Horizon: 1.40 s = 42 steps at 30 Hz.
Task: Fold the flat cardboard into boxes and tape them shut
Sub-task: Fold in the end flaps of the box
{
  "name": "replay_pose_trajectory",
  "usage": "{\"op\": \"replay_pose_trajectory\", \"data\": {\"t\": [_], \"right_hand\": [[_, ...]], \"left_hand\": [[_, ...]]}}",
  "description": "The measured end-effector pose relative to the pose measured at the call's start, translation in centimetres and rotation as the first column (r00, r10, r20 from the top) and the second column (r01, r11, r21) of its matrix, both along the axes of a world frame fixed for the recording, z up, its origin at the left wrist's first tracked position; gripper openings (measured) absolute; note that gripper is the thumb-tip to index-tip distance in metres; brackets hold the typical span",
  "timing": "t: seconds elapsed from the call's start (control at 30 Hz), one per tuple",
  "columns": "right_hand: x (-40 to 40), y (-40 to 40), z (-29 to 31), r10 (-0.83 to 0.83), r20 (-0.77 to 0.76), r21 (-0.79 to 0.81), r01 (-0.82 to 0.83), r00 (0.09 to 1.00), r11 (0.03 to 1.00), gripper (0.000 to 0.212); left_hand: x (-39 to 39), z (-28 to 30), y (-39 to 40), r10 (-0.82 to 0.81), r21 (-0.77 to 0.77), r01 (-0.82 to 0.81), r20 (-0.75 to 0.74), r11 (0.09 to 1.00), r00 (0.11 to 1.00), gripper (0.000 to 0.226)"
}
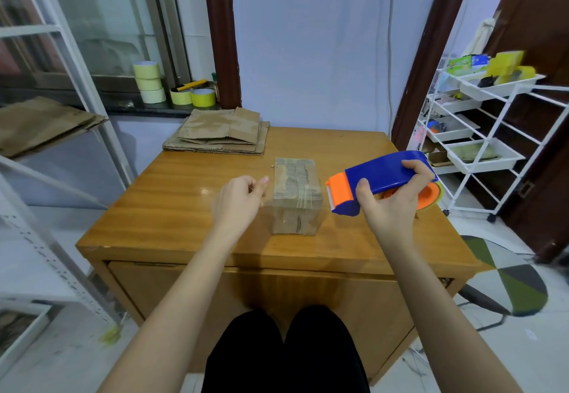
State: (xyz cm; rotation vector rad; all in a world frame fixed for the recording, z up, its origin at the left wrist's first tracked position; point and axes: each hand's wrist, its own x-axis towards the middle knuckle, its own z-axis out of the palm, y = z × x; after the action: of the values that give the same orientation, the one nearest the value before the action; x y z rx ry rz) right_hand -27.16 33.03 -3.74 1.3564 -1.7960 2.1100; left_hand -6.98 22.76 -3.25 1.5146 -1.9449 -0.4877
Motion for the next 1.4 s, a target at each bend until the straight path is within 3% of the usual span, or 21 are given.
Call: {"op": "replay_pose_trajectory", "data": {"t": [0.43, 0.7, 0.83, 0.97, 1.07, 1.2, 1.3, 1.33, 1.4], "right_hand": [[-0.3, -0.5, -0.3, 0.024, 0.025, 0.058, -0.025, 0.999, 0.998, 0.06], [0.0, -1.0, -1.1, 0.05, 0.041, 0.131, -0.055, 0.998, 0.99, 0.056], [0.1, -1.0, -1.6, 0.038, 0.075, 0.134, -0.047, 0.996, 0.99, 0.054], [0.0, -1.3, -1.6, 0.022, 0.106, 0.131, -0.036, 0.994, 0.991, 0.054], [0.0, -1.3, -1.5, 0.018, 0.117, 0.129, -0.033, 0.993, 0.991, 0.053], [0.1, -1.3, -1.4, 0.008, 0.092, 0.132, -0.02, 0.996, 0.991, 0.052], [0.3, -1.1, -1.3, 0.008, 0.087, 0.134, -0.02, 0.996, 0.991, 0.052], [0.4, -1.1, -1.3, 0.008, 0.091, 0.137, -0.021, 0.996, 0.99, 0.052], [0.3, -1.1, -1.2, 0.011, 0.095, 0.143, -0.024, 0.995, 0.989, 0.052]], "left_hand": [[-0.1, -1.5, -0.3, 0.003, 0.031, -0.002, -0.029, 1.0, 1.0, 0.04], [-0.5, -3.9, -0.4, -0.038, 0.111, 0.064, -0.218, 0.992, 0.975, 0.048], [-1.4, -4.1, 0.1, 0.014, 0.096, 0.0, -0.144, 0.995, 0.989, 0.043], [-2.3, -3.5, 0.4, 0.065, 0.038, -0.066, 0.02, 0.997, 0.998, 0.04], [-2.7, -3.3, 0.7, 0.07, 0.07, -0.074, 0.046, 0.995, 0.996, 0.041], [-2.7, -4.3, 0.3, 0.073, 0.28, -0.055, -0.053, 0.958, 0.996, 0.058], [-2.7, -5.2, 0.6, 0.096, 0.349, -0.083, -0.02, 0.934, 0.995, 0.034], [-2.5, -5.4, 0.7, 0.123, 0.349, -0.087, -0.082, 0.933, 0.989, 0.026], [-2.3, -5.5, 1.2, 0.159, 0.321, -0.034, -0.371, 0.946, 0.915, 0.017]]}}
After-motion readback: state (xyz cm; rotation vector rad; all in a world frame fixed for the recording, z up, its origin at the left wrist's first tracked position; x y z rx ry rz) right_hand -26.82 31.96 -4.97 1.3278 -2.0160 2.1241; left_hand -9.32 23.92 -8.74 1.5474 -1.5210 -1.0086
